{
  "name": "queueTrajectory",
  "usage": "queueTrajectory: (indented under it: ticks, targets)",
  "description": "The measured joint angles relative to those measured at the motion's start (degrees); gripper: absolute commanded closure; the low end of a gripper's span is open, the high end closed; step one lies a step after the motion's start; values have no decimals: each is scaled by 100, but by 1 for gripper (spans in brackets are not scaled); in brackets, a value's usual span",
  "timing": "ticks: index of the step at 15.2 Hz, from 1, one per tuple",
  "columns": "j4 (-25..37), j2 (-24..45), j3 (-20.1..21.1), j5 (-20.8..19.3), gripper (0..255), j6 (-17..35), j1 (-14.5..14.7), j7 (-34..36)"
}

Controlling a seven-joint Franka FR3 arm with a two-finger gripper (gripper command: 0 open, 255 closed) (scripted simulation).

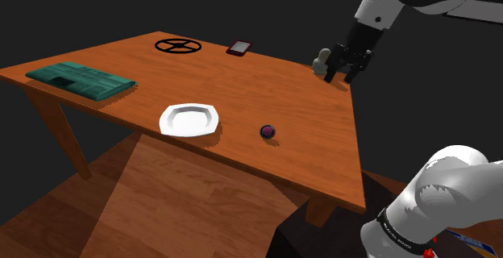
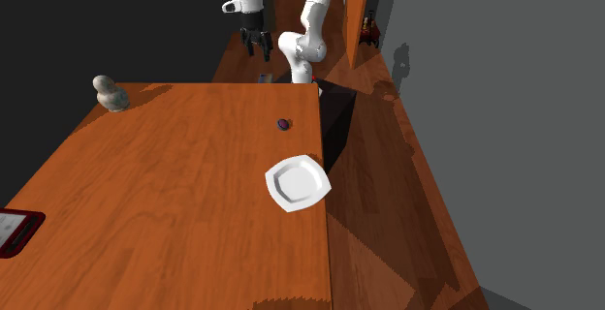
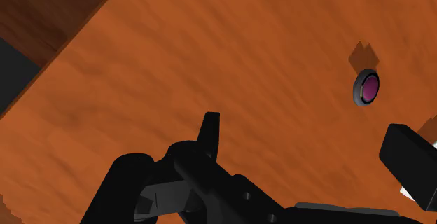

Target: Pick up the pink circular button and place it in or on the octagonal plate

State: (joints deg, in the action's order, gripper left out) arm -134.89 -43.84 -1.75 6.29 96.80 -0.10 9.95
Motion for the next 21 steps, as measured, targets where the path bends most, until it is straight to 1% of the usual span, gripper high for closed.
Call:
queueTrajectory:
  ticks: [2,7,10,14,17,21]
  targets:
    - [-21,59,40,9,0,68,22,11]
    - [-130,636,424,77,0,643,221,134]
    - [-156,1075,661,87,0,1030,336,210]
    - [-7,1822,1003,54,0,1526,473,367]
    - [58,2356,1230,-27,0,1904,556,476]
    - [215,2994,1509,-175,0,2274,659,688]
